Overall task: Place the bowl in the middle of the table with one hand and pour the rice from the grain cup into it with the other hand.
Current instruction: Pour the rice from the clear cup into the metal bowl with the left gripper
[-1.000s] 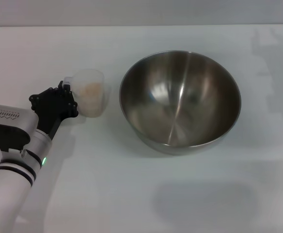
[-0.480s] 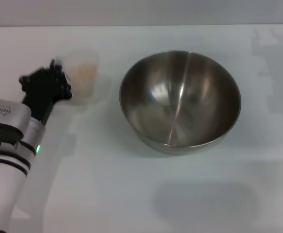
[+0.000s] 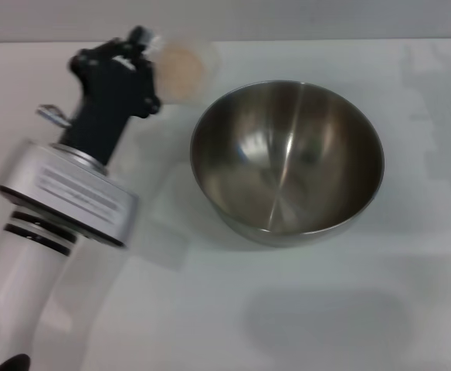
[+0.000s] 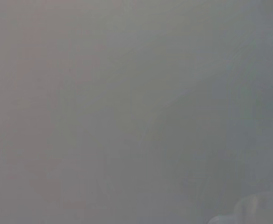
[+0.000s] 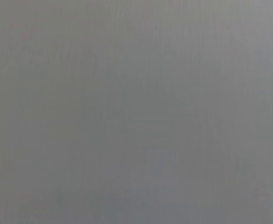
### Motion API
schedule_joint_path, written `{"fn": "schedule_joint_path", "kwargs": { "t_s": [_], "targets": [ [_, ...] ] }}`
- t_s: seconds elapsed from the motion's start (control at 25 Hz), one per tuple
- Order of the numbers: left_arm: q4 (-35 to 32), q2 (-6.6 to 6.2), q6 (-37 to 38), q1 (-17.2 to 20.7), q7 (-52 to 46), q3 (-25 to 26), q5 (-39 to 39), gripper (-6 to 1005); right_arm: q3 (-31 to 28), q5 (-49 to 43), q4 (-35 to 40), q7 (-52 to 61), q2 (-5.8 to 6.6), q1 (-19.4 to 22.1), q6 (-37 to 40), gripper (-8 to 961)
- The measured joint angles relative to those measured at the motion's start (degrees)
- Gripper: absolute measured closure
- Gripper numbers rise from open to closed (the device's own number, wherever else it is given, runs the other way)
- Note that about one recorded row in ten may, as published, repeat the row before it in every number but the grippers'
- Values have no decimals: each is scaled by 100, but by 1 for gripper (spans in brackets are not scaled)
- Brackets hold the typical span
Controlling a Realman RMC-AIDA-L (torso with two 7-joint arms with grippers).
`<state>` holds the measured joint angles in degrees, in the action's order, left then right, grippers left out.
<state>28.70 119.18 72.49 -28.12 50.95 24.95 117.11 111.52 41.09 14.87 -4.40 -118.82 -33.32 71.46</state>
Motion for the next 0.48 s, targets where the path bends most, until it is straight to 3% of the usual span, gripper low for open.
{"fn": "schedule_joint_path", "kwargs": {
  "t_s": [0.04,0.08,0.28,0.36,0.44,0.48],
  "targets": [
    [0,0,0,0,0,0,0,964,0,0,0,0,0,0,0,461],
    [76,0,-58,-24,768,-3,339,963,-5,8,-7,0,0,0,0,460],
    [108,-1,-123,-37,1138,-9,492,958,-8,-2,-11,-3,0,1,5,459],
    [265,-1,-545,-61,2842,-56,1057,956,-8,-7,-11,-4,0,6,6,458],
    [295,-1,-639,-61,3196,-66,1146,954,-8,-8,-11,-4,0,8,7,457],
    [331,-1,-740,-61,3863,-125,1230,953,-8,-9,-10,-5,0,9,8,457]
  ]
}}
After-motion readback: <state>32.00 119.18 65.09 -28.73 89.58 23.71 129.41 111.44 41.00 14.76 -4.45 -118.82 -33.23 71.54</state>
